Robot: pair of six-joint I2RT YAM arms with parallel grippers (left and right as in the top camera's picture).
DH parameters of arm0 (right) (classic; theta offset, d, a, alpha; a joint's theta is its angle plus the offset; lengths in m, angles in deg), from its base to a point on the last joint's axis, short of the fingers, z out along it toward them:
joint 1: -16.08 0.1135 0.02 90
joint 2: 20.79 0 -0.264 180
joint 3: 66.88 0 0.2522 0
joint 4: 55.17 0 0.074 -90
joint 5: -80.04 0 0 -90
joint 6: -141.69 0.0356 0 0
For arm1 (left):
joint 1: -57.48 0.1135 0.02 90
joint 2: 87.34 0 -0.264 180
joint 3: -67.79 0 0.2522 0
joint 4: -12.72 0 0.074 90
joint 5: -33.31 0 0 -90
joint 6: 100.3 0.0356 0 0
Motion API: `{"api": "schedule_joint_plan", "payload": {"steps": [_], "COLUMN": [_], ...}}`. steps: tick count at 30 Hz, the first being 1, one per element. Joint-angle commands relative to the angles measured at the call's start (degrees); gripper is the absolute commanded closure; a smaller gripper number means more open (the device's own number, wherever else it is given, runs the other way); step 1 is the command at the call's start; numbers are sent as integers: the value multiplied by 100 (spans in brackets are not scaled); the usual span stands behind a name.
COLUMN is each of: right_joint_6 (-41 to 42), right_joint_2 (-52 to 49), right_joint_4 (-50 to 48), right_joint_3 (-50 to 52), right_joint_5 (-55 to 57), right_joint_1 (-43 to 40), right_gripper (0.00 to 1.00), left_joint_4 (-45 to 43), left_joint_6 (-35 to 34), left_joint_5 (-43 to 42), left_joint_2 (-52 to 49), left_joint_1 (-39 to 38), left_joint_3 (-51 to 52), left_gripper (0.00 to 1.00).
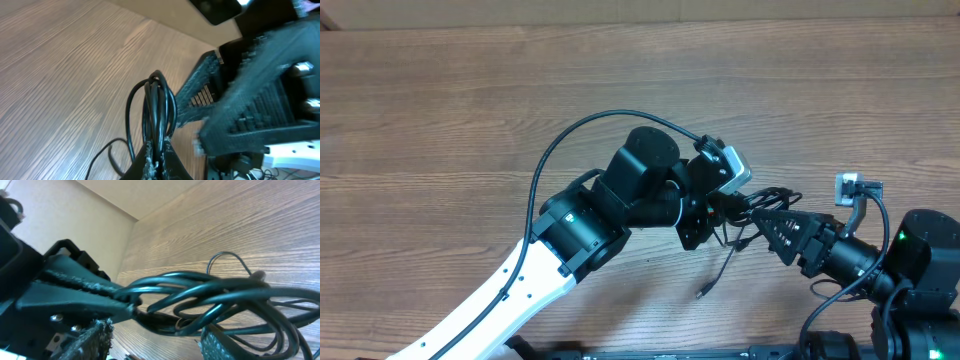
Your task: Untangle cables
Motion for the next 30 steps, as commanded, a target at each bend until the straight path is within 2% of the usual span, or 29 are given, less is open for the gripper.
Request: {"api": "schedule_joint_plan", "payload": {"steps": [1, 3, 9, 11, 16, 19, 21, 23, 26, 27, 30], "right_joint_6": [2, 2, 175, 304, 306, 306, 306, 306, 306, 306, 306], "right_joint_2": [39, 39, 39, 39, 39, 39, 39, 39, 39, 39, 39], "right_joint_4": [-11, -7, 44, 83, 111, 120, 116, 61, 31, 31, -48], "right_joint_3": [-50, -50, -50, -50, -50, -50, -50, -50, -50, -50, -50], "right_joint_5": [197, 197, 435, 535, 560, 619, 546, 398, 225, 149, 59], "right_joint_1": [13, 13, 13, 13, 13, 13, 13, 13, 13, 13, 13], "right_gripper": [52, 59, 59, 58, 52, 39, 39, 41, 53, 60, 61], "left_joint_4": [-208, -256, -264, -258, -280, -282, -282, -280, -278, -280, -278], "left_joint_6": [262, 260, 269, 463, 564, 632, 643, 645, 643, 643, 640], "left_joint_5": [-737, -743, -999, -1239, -1700, -1923, -1989, -1965, -1626, -1585, -1576], "left_joint_2": [4, 4, 4, 4, 4, 4, 4, 2, 2, 2, 2], "left_joint_1": [11, 11, 11, 11, 9, 9, -9, -125, -205, -205, -205], "left_joint_3": [-61, -61, -61, -61, -61, -61, -61, -61, -61, -61, -61], "left_gripper": [96, 96, 96, 96, 96, 96, 96, 96, 96, 96, 96]}}
